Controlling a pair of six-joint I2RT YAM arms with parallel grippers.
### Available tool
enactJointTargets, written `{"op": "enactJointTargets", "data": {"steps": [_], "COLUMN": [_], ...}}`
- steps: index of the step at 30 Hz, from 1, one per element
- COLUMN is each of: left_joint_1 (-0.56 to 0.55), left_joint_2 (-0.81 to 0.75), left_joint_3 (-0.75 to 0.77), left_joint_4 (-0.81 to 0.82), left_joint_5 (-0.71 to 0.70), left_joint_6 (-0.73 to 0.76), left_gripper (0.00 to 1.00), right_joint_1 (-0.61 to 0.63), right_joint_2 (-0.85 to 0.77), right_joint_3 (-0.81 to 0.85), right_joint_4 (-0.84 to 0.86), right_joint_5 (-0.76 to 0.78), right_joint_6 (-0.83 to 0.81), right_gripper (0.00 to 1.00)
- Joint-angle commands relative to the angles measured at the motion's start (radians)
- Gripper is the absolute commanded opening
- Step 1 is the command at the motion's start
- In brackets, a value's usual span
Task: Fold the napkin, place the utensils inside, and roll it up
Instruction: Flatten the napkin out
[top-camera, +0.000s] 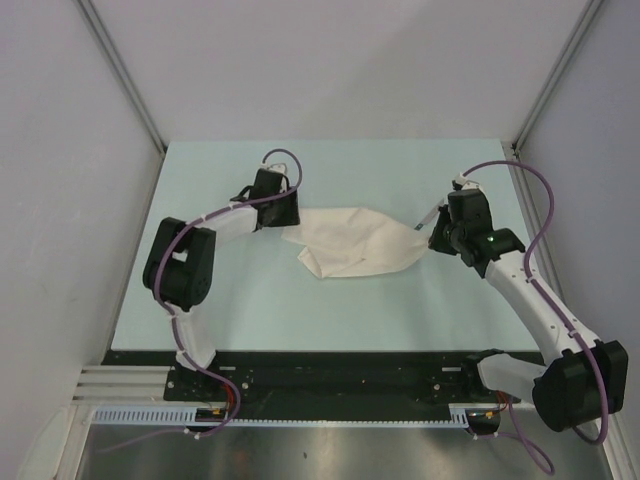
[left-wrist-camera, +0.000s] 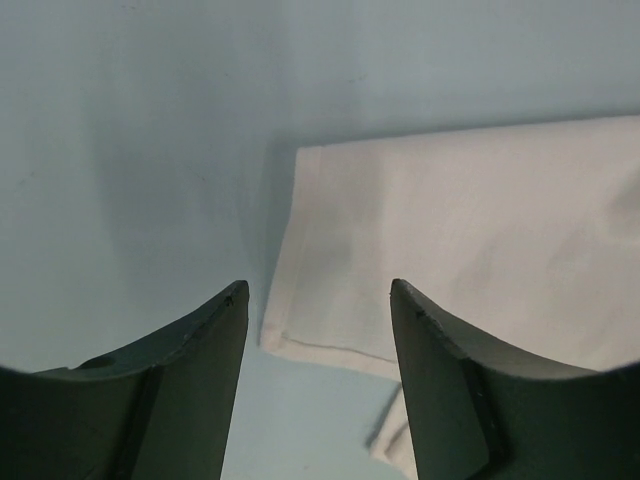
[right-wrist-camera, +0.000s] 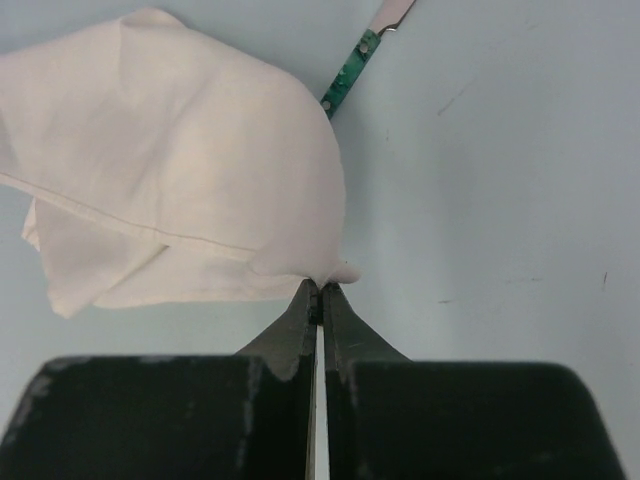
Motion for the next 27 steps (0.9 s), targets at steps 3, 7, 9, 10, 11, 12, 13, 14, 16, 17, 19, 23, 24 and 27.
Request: {"op": "enactJointTargets", "data": {"steps": [3,7,9,10,11,12,13,14,16,17,19,23,24,27], "left_joint_1": [0.001,0.001,0.001,0.003,0.001,0.001,0.001,0.001,0.001,0.001,0.001,0.004,0.006,0.020], "left_joint_2": [0.071,0.096,0.107,0.107,0.110,0.108,0.111,0.113,0.118,0.118,0.111,0.050,0.009,-0.080], "left_joint_3": [0.086,0.092,0.095,0.094,0.088,0.085,0.078,0.078,0.074,0.071,0.058,0.025,0.014,-0.026], "left_joint_4": [-0.049,-0.038,-0.049,-0.050,-0.046,-0.041,-0.039,-0.041,-0.039,-0.038,-0.024,0.014,0.019,0.049], "left_joint_5": [-0.072,-0.021,-0.018,-0.017,-0.014,-0.009,-0.004,0.000,0.000,0.029,0.040,0.066,0.072,0.106], "left_joint_6": [0.059,0.060,0.056,0.052,0.051,0.049,0.049,0.048,0.042,0.040,0.039,0.023,0.019,-0.015], "left_gripper": [0.63,0.56,0.53,0.49,0.47,0.44,0.36,0.31,0.14,0.10,0.00,0.00,0.00,0.00], "right_joint_1": [-0.015,-0.021,-0.024,-0.025,-0.026,-0.024,-0.025,-0.027,-0.027,-0.026,-0.027,-0.027,-0.026,-0.027], "right_joint_2": [0.025,0.026,0.026,0.026,0.023,0.023,0.022,0.020,0.020,0.023,0.022,0.026,0.028,0.029], "right_joint_3": [0.018,0.000,-0.005,-0.006,-0.009,-0.009,-0.009,-0.011,-0.009,-0.008,-0.005,0.011,0.021,0.052], "right_joint_4": [0.053,0.063,0.065,0.063,0.065,0.065,0.065,0.063,0.063,0.063,0.063,0.062,0.062,0.062], "right_joint_5": [-0.050,-0.063,-0.071,-0.073,-0.074,-0.073,-0.073,-0.073,-0.071,-0.071,-0.073,-0.079,-0.079,-0.077], "right_joint_6": [-0.033,-0.027,-0.024,-0.022,-0.022,-0.021,-0.021,-0.022,-0.022,-0.024,-0.025,-0.033,-0.036,-0.045], "right_gripper": [0.00,0.00,0.00,0.00,0.00,0.00,0.00,0.00,0.00,0.00,0.00,0.00,0.00,0.00]}}
